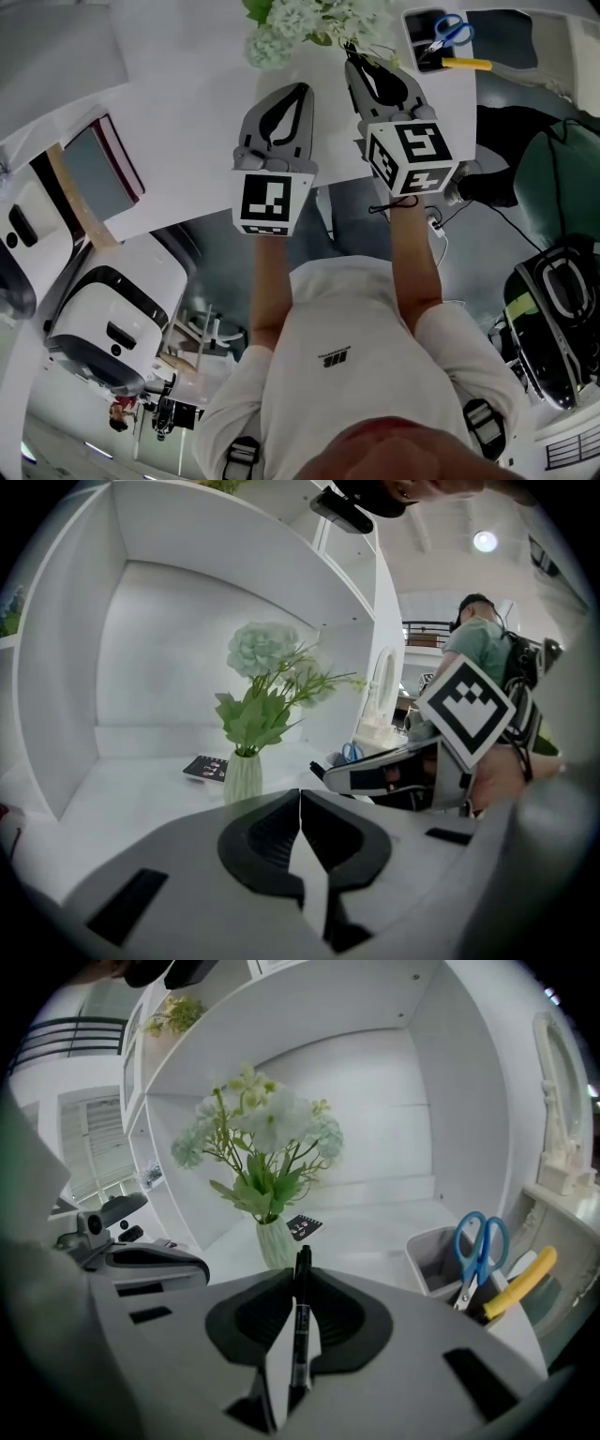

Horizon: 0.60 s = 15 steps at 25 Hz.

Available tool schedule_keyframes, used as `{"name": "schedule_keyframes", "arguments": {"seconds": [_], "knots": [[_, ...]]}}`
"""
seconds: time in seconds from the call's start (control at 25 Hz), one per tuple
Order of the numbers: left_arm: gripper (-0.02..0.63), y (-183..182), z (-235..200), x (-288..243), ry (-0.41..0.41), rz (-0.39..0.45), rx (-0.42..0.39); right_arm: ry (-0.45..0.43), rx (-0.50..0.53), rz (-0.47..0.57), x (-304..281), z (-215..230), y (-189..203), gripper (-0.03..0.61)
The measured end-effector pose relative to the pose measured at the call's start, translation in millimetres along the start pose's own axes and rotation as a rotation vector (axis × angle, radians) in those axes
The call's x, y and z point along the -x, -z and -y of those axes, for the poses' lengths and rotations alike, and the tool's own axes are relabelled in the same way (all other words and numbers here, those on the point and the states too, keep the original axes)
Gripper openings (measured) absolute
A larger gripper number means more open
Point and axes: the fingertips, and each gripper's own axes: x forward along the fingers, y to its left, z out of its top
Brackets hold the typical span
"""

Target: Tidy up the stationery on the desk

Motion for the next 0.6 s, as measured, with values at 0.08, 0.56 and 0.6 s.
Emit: {"name": "schedule_keyframes", "arguments": {"seconds": [0.08, 0.56, 0.6], "knots": [[0.000, -2, 5, -1, 0.014, -0.001, -0.010, 0.018, -0.012, 0.022, 7, 6, -3, 0.044], [0.000, -15, 46, -15, 0.109, -0.004, -0.074, 0.143, -0.084, 0.170, 56, 52, -25, 0.044], [0.000, -16, 50, -17, 0.119, -0.005, -0.080, 0.153, -0.092, 0.187, 60, 57, -26, 0.044]]}}
